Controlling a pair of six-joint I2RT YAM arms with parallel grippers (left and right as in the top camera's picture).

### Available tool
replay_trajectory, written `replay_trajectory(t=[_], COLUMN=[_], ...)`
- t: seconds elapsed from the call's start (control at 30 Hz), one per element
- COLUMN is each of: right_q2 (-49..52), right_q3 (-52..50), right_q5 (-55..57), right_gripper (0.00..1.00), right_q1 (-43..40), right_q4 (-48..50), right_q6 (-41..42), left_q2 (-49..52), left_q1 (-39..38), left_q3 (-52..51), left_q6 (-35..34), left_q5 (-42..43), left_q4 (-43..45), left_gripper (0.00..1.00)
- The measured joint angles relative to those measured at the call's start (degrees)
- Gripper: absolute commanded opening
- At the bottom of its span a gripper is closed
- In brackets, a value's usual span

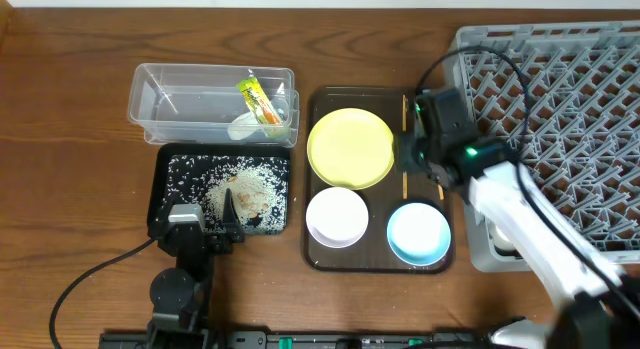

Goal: Sort waste into correct bins and load items into the dishwasher rack
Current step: 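Grasp one chopstick on the brown tray with the right gripper, then place the chopstick upright in the dish rack with the right gripper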

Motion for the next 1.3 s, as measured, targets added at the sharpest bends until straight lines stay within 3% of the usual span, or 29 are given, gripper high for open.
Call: replay_trajectory(t=[0.27,0.57,0.67,0.73,0.77,1.1,1.3], right_q2=[11.47,16.41,17.64,18.38,18.53,16.02,0.7], right_q3=[0.0,0.0,0.0,0.31,0.44,1.01,1.07], right_q5=[1.99,2.84,1.9,1.81,1.66,0.92,0.76], right_gripper=[0.44,0.37,0.2,0.03,0.01,0.01,0.01], right_q1=[-1.29,-2.71,-2.69,-2.71,-2.73,-4.44,-10.32], right_q4=[6.49,7.58,7.89,8.24,8.24,3.15,0.98], right_q6=[2.67,3.69,3.74,3.96,3.82,3.78,-0.31], left_q2=[0.04,0.04,0.04,0.04,0.04,0.04,0.04], left_q1=[0.0,0.0,0.0,0.0,0.0,0.0,0.0], left_q3=[0.0,0.0,0.0,0.0,0.0,0.0,0.0], left_q6=[0.0,0.0,0.0,0.0,0.0,0.0,0.0], left_q5=[0.0,0.0,0.0,0.0,0.0,0.0,0.0], left_q4=[-0.02,-0.02,-0.02,-0.02,-0.02,0.0,-0.02], left_gripper=[0.94,0.94,0.94,0.94,0.94,0.94,0.95])
